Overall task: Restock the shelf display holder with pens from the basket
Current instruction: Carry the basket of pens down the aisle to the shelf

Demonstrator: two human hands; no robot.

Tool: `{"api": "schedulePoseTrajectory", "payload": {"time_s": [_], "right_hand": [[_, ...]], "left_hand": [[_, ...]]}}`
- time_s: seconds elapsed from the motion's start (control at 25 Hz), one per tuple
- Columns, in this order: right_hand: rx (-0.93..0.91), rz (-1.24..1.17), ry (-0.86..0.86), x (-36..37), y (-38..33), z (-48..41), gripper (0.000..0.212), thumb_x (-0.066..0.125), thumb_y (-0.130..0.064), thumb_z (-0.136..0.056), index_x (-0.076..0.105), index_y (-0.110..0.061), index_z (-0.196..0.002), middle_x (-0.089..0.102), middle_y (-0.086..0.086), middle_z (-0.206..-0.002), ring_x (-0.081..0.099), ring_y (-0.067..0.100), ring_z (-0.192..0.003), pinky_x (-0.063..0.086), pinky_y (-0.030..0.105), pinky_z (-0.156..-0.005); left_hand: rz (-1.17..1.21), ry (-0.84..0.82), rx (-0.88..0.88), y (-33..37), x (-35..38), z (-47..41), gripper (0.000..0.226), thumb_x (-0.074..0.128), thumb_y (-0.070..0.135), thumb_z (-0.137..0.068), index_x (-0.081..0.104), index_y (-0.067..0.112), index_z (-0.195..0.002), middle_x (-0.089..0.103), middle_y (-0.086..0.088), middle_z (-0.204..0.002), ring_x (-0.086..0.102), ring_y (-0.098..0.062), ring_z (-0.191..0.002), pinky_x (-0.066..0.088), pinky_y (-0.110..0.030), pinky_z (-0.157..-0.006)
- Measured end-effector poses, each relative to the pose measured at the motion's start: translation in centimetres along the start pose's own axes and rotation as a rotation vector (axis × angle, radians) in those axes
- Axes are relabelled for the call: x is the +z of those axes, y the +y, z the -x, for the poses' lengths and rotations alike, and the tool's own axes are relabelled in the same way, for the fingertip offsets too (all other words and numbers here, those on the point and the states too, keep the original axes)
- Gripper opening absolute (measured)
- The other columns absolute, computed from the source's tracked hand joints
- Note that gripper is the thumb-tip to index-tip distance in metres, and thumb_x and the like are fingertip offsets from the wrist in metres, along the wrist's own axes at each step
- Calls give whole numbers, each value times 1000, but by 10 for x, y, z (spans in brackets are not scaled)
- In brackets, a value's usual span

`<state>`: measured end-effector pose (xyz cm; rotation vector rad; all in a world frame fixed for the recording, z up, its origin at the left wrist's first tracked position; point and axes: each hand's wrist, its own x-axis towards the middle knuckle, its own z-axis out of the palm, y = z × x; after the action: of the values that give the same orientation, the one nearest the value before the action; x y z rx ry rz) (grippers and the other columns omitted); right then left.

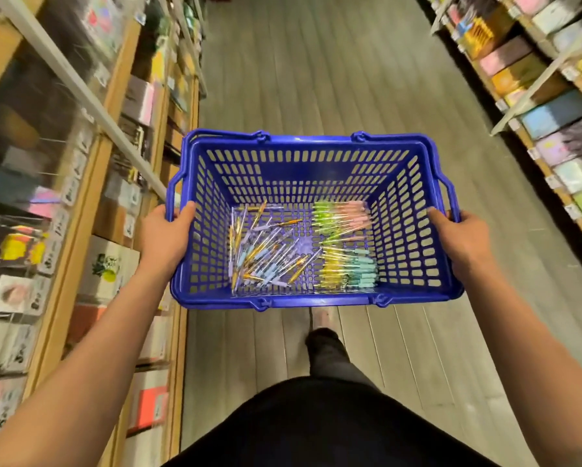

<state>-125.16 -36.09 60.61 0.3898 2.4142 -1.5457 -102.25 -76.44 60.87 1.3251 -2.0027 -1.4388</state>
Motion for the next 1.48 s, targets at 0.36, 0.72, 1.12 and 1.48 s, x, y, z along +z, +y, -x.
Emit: {"api": "schedulePoseTrajectory", "payload": {"time_s": [0.36, 0.72, 1.12, 1.48], "right_hand": [[2, 7, -61, 72, -156, -216, 44, 75, -56, -79, 57, -25, -105, 72, -14, -61, 72, 13, -53, 52, 22, -41], [-40, 37, -77, 175, -268, -375, 37, 74, -57, -79, 58, -29, -96, 75, -2, -80, 75, 15, -60, 58, 29, -58], [13, 25, -33, 361, -426, -544, 46, 75, -58, -78, 57, -23, -103, 74, -7, -63, 72, 13, -53, 52, 21, -41], [4, 17, -55, 493, -535, -697, 35, 74, -57, -77, 56, -31, -91, 76, -6, -69, 74, 16, -58, 58, 29, -52]], "left_hand": [[43, 98, -20, 112, 99, -173, 24, 65, 52, -90, 60, 29, -87, 76, 1, -86, 75, -12, -73, 61, -41, -73], [57, 83, -11, 188, 162, -372, 29, 66, 55, -86, 66, 27, -93, 78, 3, -89, 76, -16, -79, 62, -43, -75], [47, 56, -8, 285, 189, -656, 22, 64, 49, -93, 61, 28, -90, 76, -1, -94, 75, -23, -85, 61, -46, -78], [-50, 95, 30, 362, 227, -873, 25, 63, 46, -95, 64, 22, -93, 74, -10, -99, 71, -32, -91, 56, -55, -89]]}}
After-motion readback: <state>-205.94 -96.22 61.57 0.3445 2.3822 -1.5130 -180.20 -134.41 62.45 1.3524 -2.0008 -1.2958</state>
